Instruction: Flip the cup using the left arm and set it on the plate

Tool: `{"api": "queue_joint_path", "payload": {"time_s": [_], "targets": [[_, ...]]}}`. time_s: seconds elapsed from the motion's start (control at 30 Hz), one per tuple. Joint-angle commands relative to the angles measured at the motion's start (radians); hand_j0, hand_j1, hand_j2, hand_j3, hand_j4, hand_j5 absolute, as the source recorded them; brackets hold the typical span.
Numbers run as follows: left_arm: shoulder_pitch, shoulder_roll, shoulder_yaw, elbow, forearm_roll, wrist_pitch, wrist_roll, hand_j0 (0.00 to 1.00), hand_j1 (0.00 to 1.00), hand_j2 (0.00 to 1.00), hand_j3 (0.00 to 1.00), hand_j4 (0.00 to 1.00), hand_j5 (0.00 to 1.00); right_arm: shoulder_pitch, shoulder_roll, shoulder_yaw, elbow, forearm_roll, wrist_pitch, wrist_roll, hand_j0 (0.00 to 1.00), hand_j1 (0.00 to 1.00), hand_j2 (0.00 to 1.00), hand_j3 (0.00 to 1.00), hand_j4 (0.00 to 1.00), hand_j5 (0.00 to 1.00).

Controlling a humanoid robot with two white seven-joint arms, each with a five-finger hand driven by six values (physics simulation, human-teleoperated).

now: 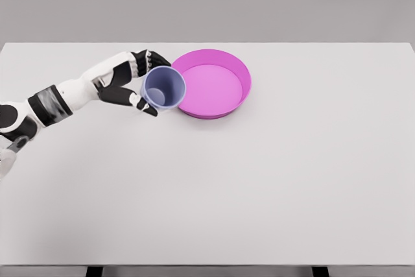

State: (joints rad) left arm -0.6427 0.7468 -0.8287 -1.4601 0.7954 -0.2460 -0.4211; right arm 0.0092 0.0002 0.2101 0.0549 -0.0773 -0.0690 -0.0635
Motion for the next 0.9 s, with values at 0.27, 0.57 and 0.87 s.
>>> {"api": "queue_joint_path", "payload": {"time_s": [0.27,0.57,0.87], "targets": [[0.000,-0.162,0.002,0.101,0.117,-0.004,0.050,0.53,0.53,0.53,0.53,0.53,0.53,0.002,0.000,0.000,0.000,0.001,0.000,0.001,1.00,1.00,1.00,1.00,1.00,1.00],[-0.020,-0.320,0.029,0.216,0.139,-0.009,0.085,0.50,0.50,0.50,0.50,0.50,0.50,0.002,0.000,0.000,0.000,0.001,0.000,0.001,1.00,1.00,1.00,1.00,1.00,1.00],[-0.037,-0.411,0.036,0.333,0.140,-0.050,0.087,0.52,0.52,0.52,0.52,0.52,0.52,0.002,0.000,0.000,0.000,-0.001,0.000,0.001,1.00,1.00,1.00,1.00,1.00,1.00]]}}
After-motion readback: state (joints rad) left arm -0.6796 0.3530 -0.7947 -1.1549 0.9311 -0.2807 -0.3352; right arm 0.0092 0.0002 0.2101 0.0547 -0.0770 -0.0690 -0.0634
